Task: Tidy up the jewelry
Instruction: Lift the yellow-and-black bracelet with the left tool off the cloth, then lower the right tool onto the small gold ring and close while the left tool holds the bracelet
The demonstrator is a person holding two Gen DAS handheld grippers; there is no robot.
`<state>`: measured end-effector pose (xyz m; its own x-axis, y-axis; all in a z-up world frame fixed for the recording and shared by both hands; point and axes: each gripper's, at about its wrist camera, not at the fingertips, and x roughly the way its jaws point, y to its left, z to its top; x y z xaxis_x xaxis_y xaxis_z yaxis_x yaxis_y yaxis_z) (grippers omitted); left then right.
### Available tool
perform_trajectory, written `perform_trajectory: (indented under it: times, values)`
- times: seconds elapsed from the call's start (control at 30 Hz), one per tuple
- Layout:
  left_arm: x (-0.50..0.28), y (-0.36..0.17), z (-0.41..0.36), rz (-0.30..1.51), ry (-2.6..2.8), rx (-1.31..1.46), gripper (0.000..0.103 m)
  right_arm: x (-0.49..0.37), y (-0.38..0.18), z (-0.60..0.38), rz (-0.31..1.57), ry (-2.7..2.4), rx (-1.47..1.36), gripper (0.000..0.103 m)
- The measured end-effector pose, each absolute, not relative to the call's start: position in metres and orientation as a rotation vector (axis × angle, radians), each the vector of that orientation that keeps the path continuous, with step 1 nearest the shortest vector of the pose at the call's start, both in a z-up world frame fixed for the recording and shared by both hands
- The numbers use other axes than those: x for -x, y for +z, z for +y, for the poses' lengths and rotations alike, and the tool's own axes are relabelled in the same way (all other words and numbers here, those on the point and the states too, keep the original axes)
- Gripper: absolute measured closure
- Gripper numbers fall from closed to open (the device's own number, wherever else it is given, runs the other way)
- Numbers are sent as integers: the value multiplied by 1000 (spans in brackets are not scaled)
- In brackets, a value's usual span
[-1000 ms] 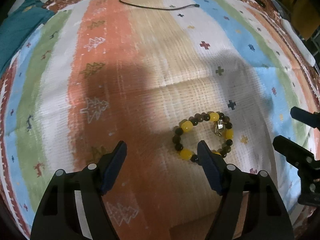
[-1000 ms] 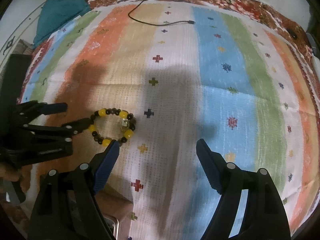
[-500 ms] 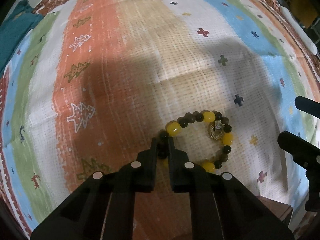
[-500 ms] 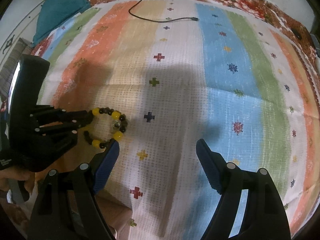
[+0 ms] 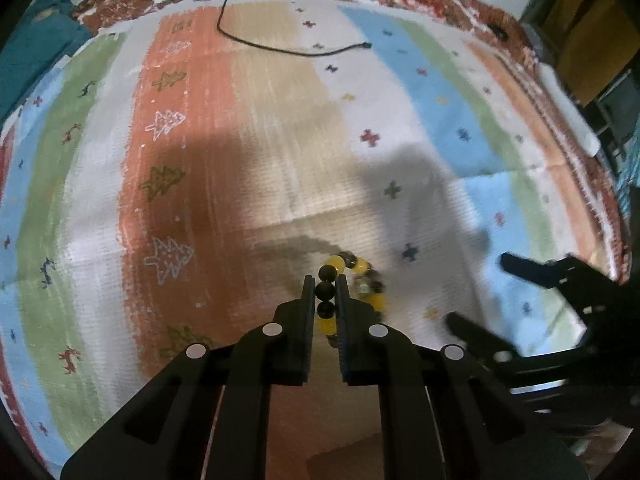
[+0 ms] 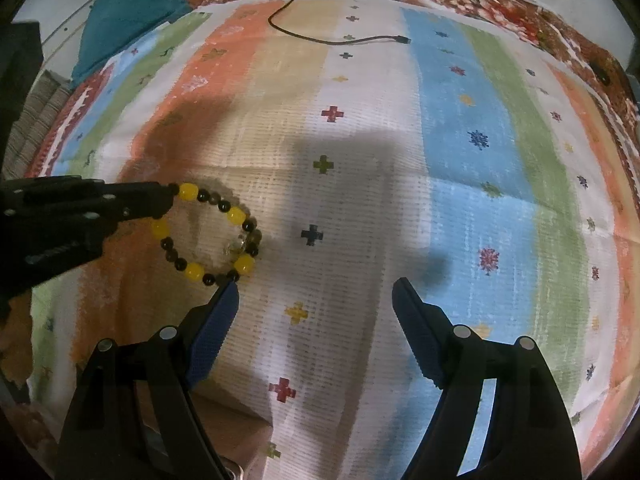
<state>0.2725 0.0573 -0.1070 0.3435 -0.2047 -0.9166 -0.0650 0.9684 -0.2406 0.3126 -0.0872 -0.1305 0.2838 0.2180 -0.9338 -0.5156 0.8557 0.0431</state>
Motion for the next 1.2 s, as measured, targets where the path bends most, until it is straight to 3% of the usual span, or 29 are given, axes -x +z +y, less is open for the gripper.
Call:
perform_trajectory:
  times: [1.2]
  values:
    - [-267, -54, 95, 1097, -76, 315, 94, -317, -150, -20, 1153, 650, 363, 24]
